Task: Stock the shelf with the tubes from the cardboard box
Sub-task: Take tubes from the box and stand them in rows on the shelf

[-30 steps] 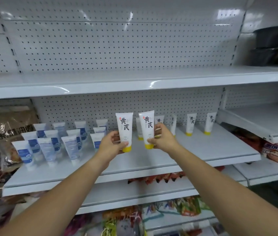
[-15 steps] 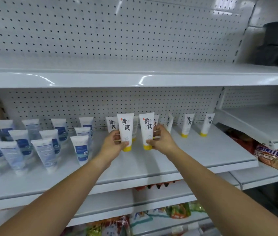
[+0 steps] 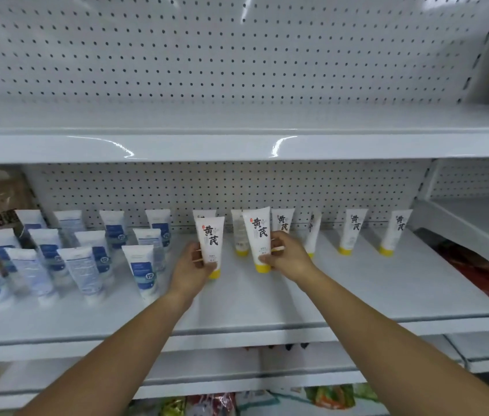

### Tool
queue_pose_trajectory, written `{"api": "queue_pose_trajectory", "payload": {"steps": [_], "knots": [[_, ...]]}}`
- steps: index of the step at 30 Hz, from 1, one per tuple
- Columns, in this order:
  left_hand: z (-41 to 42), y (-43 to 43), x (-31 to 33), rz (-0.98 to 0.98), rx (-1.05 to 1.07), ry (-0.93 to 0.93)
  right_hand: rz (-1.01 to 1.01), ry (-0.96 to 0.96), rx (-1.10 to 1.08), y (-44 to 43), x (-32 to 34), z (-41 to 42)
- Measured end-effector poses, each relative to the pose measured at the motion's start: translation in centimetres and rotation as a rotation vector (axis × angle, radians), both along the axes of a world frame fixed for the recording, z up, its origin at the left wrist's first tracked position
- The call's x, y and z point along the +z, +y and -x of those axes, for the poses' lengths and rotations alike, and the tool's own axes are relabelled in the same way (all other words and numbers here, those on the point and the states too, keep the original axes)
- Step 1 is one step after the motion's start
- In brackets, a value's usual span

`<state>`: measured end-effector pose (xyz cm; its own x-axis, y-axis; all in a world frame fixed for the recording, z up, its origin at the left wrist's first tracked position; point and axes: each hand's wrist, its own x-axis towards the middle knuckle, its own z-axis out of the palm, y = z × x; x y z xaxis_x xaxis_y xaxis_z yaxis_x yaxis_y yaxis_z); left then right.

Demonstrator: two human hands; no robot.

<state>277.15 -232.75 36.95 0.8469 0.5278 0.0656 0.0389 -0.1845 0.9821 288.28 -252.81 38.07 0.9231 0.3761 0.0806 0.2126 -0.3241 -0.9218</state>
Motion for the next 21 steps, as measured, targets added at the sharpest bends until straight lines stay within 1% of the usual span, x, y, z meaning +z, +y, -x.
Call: {"api": "queue_pose_trajectory", "payload": {"steps": [4, 12, 21], "knots": [[0.2, 0.0, -0.5, -0.028, 0.063, 0.031, -0.006, 0.002, 0.015, 0.4, -0.7, -0.7], [-0.9, 0.5, -2.2, -0.033, 0.058, 0.067, -0.034, 0.016, 0.019, 1.0, -1.2, -1.4], [-2.0, 2.2, -3.8, -0.027, 0.059, 0.053, -0.046, 0.042, 0.024, 2.0, -2.1, -1.8]]}}
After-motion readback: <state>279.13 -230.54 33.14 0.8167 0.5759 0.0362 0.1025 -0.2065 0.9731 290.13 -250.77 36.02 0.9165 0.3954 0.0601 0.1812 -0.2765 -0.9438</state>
